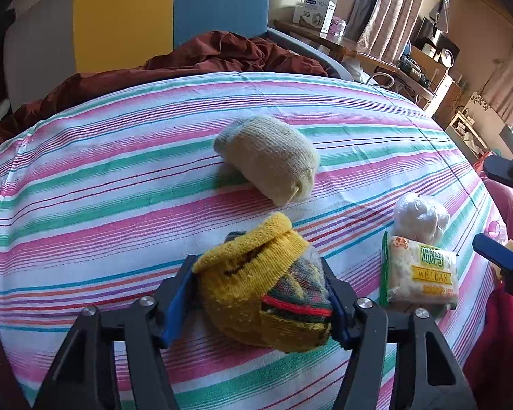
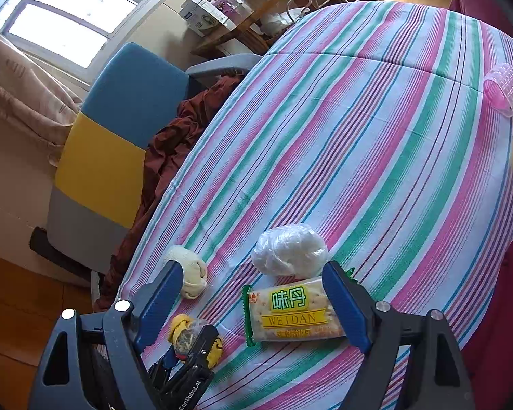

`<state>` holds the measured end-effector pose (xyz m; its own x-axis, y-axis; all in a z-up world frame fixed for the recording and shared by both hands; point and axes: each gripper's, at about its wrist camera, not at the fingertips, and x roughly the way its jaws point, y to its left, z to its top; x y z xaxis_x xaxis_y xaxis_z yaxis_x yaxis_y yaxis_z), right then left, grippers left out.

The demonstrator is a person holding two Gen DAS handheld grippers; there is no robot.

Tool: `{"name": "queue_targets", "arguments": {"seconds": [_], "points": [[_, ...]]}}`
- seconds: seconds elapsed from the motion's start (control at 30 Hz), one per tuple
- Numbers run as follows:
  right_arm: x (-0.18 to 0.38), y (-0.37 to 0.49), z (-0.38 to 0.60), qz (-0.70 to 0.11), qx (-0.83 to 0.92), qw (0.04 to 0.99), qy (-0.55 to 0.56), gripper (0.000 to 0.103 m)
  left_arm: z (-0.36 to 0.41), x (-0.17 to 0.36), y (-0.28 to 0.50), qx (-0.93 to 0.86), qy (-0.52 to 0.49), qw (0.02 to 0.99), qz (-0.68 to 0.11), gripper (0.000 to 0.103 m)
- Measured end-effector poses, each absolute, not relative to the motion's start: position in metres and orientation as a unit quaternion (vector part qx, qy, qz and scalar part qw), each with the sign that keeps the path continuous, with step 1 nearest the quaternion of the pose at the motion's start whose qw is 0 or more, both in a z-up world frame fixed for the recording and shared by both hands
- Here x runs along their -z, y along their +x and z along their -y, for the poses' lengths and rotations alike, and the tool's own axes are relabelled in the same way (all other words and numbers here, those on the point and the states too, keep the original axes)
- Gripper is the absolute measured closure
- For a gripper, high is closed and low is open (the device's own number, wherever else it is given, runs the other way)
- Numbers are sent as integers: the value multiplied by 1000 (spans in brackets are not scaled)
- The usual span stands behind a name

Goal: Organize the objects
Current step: 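Grasp the yellow knitted toy with the left tool, then grasp the WEIDAN cracker packet with the right tool while the left tool holds the toy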

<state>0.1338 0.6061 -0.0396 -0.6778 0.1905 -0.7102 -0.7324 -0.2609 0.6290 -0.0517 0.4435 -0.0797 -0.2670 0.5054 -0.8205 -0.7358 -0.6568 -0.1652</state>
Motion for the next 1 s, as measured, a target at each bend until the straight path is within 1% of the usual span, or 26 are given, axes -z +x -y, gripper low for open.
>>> {"name": "queue_targets", "arguments": {"seconds": [0.07, 0.13, 0.27, 0.43, 0.57, 0.67, 0.73, 0.87, 0.9, 1.0], "points": [[42, 134, -606, -526, -747, 308, -266, 18, -430, 79, -52, -784, -461, 401, -110, 51], [44, 131, -606, -524, -745, 308, -276, 18, -414, 79, -50, -783, -460, 406, -100, 53], [49, 125, -605, -515, -742, 309, -299, 18, -381, 78, -32, -791, -441, 412, -102, 53], [45, 123, -609, -472, -740, 358, -318, 18, -350, 81, -13, -790, -424, 433, -93, 53], [56, 113, -609, -469, -732, 348, -351, 18, -341, 84, 1, -791, -412, 440, -103, 53], [60, 101, -603, -464, -736, 321, -375, 18, -340, 85, 3, -792, -406, 445, -105, 54], [64, 92, -594, -467, -741, 283, -391, 17, -338, 85, 4, -791, -404, 448, -103, 54], [75, 71, -576, -516, -739, 145, -408, 16, -336, 85, 6, -793, -399, 449, -102, 54], [77, 67, -572, -523, -736, 124, -411, 16, -335, 85, 6, -793, -399, 449, -101, 54], [73, 64, -566, -498, -746, 130, -423, 16, -335, 86, 6, -793, -399, 450, -98, 54]]}}
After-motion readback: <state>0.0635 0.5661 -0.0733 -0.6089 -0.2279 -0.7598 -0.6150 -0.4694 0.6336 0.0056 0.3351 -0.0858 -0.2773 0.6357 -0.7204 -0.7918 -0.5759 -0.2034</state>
